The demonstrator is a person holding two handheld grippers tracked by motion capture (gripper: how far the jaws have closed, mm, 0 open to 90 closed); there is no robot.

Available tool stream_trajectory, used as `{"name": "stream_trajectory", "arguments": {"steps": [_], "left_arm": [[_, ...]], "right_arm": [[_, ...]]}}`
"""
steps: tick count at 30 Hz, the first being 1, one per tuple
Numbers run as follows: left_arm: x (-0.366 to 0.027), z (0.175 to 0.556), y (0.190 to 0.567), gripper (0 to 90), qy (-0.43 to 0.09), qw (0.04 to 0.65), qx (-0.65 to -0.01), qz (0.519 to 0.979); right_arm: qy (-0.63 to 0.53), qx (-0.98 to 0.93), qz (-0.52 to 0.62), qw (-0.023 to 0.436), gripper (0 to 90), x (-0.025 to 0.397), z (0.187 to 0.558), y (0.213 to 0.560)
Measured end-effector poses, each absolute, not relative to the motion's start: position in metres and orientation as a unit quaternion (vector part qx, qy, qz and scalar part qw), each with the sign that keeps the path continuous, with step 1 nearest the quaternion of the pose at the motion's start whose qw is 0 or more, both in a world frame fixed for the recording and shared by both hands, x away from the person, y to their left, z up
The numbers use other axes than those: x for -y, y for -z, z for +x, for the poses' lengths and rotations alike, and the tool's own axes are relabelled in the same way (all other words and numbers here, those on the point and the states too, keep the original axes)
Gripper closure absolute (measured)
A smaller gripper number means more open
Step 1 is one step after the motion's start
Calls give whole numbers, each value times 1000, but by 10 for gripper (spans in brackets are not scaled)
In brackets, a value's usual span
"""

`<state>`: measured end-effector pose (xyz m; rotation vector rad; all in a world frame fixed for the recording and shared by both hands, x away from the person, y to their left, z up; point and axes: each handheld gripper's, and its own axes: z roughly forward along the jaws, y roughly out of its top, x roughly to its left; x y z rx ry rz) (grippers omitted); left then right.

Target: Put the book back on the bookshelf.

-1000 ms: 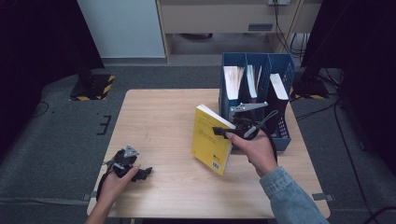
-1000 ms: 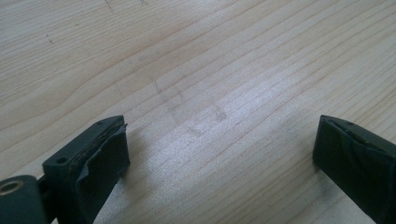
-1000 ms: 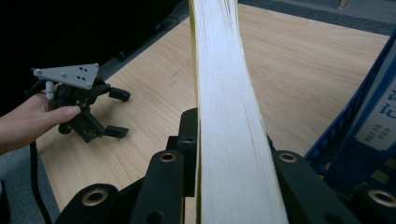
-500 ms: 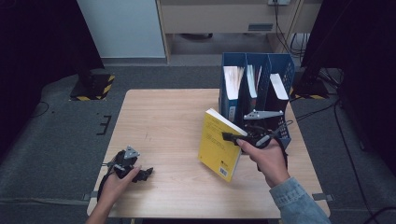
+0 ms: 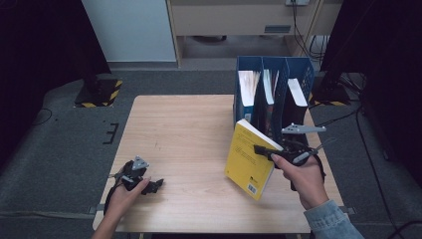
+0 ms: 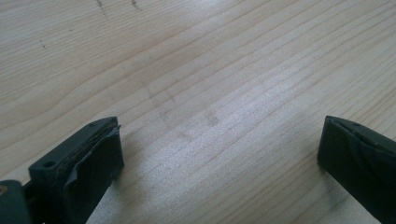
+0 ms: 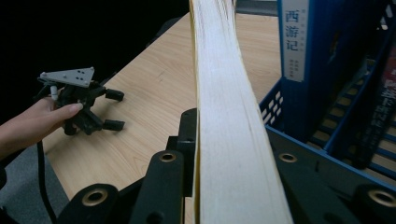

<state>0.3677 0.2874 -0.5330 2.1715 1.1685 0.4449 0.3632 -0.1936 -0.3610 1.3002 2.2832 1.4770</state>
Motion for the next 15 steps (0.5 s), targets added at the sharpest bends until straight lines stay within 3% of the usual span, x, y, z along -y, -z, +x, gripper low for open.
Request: {"name": "stream_trajectory", "arguments": {"steps": [15], "left_arm": [[-287, 367, 534, 0, -171, 315, -443, 822]], "right_arm": [[-507, -726, 457, 80, 743, 231, 356, 330]]}}
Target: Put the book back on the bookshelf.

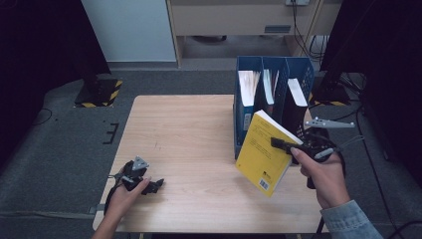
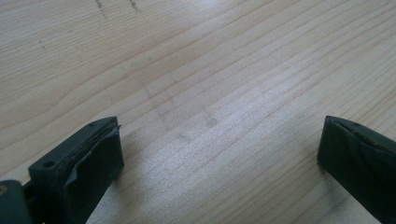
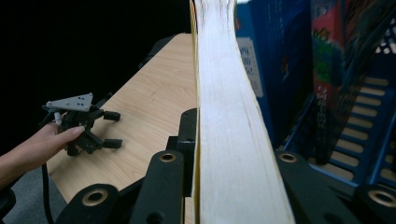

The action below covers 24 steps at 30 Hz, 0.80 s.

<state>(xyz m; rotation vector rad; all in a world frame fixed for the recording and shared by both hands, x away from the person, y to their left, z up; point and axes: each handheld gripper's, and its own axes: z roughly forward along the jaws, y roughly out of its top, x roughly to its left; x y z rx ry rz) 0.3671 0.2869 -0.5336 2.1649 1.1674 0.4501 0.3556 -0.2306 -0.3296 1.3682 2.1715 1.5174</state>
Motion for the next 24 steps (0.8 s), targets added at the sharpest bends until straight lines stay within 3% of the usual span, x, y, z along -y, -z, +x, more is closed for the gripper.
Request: {"name": "stream_trajectory", "arguments": {"steps": [24], "left_arm": [[-287, 367, 534, 0, -172, 319, -441, 821]], "right_arm": [[-506, -703, 488, 108, 743, 272, 382, 269]]}}
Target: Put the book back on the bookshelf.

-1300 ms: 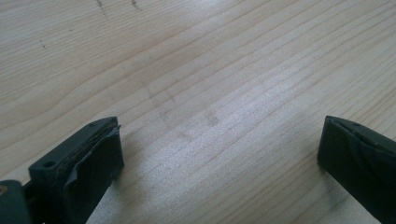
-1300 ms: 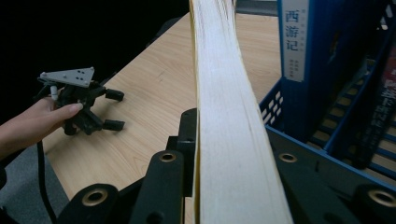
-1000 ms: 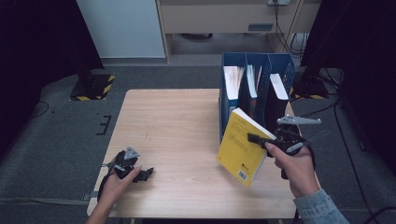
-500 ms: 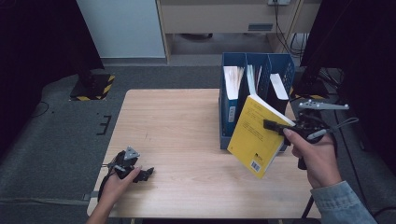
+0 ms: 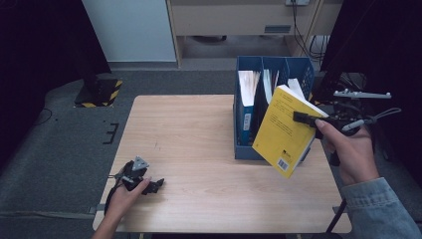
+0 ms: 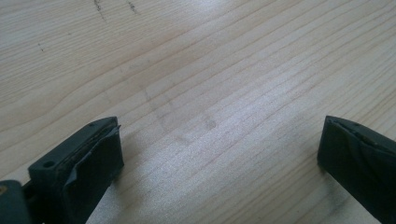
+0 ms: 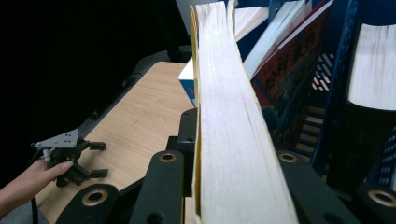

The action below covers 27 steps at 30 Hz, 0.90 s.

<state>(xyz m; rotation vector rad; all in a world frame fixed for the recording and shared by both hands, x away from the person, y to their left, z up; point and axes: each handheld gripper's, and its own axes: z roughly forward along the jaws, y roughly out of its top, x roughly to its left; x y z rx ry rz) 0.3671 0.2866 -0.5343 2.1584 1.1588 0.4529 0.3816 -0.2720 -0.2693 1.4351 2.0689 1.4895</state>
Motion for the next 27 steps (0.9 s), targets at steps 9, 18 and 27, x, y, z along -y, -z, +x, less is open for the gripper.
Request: {"name": "stream_trajectory", "arguments": {"steps": [9, 18, 27], "left_arm": [[-286, 367, 534, 0, -172, 319, -440, 821], [-286, 367, 535, 0, -172, 321, -439, 821], [-286, 367, 535, 0, -172, 321, -438, 822]], "right_arm": [[-505, -686, 512, 110, 743, 290, 388, 276], [-495, -675, 531, 127, 743, 306, 397, 279], [-482, -676, 540, 138, 743, 303, 412, 276]]}}
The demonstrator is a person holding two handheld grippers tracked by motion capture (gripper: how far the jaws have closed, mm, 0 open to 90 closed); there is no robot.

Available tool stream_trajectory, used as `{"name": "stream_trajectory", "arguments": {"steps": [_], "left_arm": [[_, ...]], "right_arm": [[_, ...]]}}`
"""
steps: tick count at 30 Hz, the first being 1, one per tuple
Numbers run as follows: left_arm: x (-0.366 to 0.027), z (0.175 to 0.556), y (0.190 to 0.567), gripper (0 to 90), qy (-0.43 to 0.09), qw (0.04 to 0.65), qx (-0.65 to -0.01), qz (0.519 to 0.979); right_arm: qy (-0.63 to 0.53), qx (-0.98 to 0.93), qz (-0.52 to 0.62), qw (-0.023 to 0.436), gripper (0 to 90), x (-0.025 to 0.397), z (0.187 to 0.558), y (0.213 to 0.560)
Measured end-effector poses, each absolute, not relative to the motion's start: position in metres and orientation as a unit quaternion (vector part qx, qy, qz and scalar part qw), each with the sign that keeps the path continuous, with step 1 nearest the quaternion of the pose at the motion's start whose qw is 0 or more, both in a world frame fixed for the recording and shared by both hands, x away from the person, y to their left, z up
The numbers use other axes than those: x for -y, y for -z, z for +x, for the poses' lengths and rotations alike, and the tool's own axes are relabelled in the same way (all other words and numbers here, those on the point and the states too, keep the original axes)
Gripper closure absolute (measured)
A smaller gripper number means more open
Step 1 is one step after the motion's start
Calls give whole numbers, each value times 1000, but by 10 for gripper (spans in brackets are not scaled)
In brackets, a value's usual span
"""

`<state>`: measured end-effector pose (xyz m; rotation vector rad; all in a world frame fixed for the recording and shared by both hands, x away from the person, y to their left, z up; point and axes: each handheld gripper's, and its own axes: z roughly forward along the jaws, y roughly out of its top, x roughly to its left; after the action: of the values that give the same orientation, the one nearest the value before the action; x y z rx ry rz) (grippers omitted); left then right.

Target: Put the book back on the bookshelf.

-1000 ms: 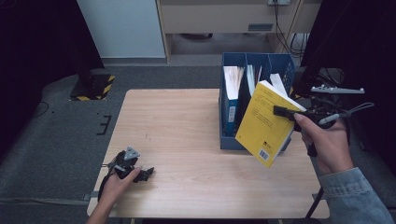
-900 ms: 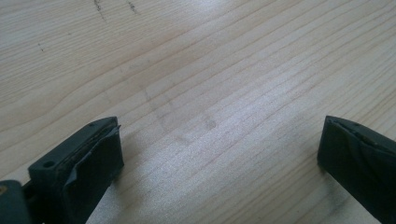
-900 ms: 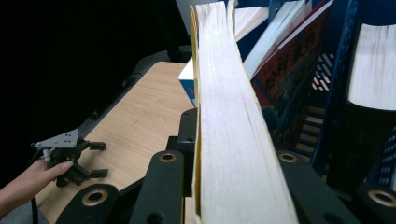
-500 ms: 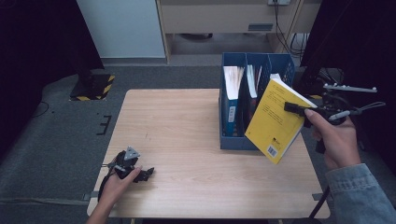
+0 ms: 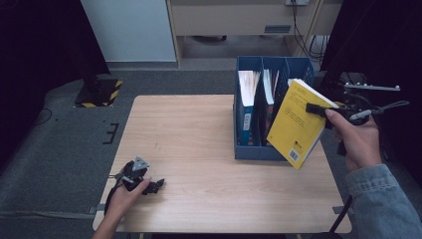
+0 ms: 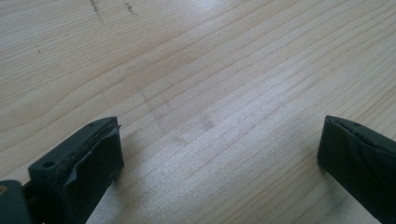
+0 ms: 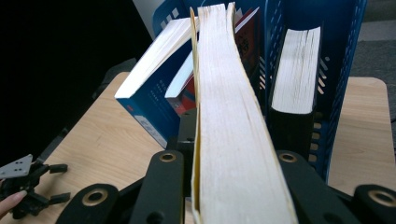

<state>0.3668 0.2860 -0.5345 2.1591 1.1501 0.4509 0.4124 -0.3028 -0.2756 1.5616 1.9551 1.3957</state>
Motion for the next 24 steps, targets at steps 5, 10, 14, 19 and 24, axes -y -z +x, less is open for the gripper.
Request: {"name": "stream_trajectory", "arguments": {"steps": [5, 10, 14, 19, 24], "left_arm": [[-286, 367, 535, 0, -172, 322, -438, 822], [-285, 366, 535, 0, -171, 322, -437, 822], [-285, 366, 535, 0, -171, 322, -437, 822], [-285, 366, 535, 0, -171, 321, -437, 823], [-285, 366, 535, 0, -171, 321, -437, 823]], "right_arm": [[-471, -680, 542, 149, 743, 301, 421, 272], [-465, -679, 547, 153, 742, 300, 426, 270], [-456, -681, 552, 151, 743, 296, 436, 272], [-438, -691, 551, 163, 743, 290, 444, 272], [-435, -692, 553, 164, 743, 287, 448, 273]]}}
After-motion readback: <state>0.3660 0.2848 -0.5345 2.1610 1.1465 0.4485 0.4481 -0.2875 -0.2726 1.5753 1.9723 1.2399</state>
